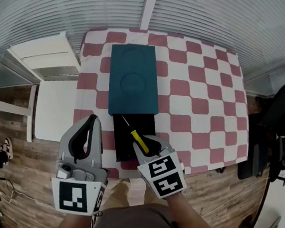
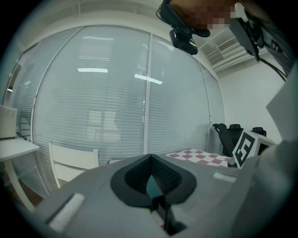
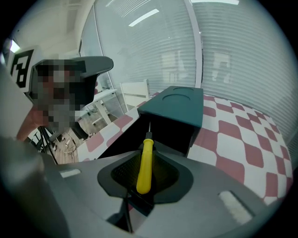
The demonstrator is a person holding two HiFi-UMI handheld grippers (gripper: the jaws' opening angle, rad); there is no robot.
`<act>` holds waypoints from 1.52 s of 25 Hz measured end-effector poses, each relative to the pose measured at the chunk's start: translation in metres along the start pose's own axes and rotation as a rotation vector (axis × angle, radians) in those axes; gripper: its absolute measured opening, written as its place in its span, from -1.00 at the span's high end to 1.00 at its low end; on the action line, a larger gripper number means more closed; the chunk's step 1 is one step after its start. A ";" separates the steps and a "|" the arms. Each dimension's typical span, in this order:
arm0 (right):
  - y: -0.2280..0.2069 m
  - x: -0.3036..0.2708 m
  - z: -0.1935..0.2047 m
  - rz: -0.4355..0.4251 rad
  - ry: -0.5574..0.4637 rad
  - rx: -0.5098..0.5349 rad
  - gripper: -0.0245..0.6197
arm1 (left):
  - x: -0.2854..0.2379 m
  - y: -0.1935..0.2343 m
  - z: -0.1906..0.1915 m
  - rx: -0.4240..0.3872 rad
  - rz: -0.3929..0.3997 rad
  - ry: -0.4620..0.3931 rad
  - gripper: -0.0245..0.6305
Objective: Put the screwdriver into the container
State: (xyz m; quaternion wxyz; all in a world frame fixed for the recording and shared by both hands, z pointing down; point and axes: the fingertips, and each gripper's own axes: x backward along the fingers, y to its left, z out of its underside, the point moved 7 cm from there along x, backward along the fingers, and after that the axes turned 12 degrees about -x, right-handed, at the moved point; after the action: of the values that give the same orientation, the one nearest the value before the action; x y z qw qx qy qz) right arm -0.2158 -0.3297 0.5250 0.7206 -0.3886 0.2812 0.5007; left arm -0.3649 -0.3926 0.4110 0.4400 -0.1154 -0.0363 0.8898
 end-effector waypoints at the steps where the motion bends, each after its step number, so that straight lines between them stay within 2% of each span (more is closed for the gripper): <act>1: 0.000 -0.001 0.000 0.004 0.010 0.008 0.60 | -0.001 0.001 0.000 0.002 -0.003 0.002 0.92; 9: 0.000 -0.002 -0.001 -0.007 0.007 0.012 0.59 | 0.000 0.003 0.001 0.009 -0.008 0.006 0.92; 15: 0.001 0.008 -0.006 -0.026 -0.060 -0.004 0.59 | 0.005 -0.003 -0.008 -0.016 -0.009 -0.004 0.92; 22: 0.003 0.061 -0.041 -0.053 -0.320 0.003 0.62 | 0.017 -0.022 -0.046 -0.079 -0.010 -0.082 0.92; 26: -0.001 0.111 -0.063 -0.060 -0.484 0.023 0.74 | 0.022 -0.041 -0.074 -0.115 -0.003 -0.119 0.92; 29: -0.006 0.149 -0.083 -0.052 -0.644 0.061 0.85 | 0.021 -0.055 -0.094 -0.141 -0.003 -0.171 0.92; 32: -0.008 0.184 -0.097 -0.034 -0.790 0.103 0.85 | 0.021 -0.063 -0.116 -0.172 -0.010 -0.230 0.92; 38: -0.020 0.224 -0.114 0.007 -0.931 0.148 0.85 | 0.012 -0.068 -0.155 -0.218 -0.044 -0.331 0.92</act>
State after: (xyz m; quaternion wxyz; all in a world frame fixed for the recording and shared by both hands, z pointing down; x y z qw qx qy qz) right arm -0.1224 -0.3167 0.2916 0.7941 -0.0691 -0.0357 0.6028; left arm -0.2822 -0.3475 0.2699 0.4324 -0.0137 -0.2066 0.8776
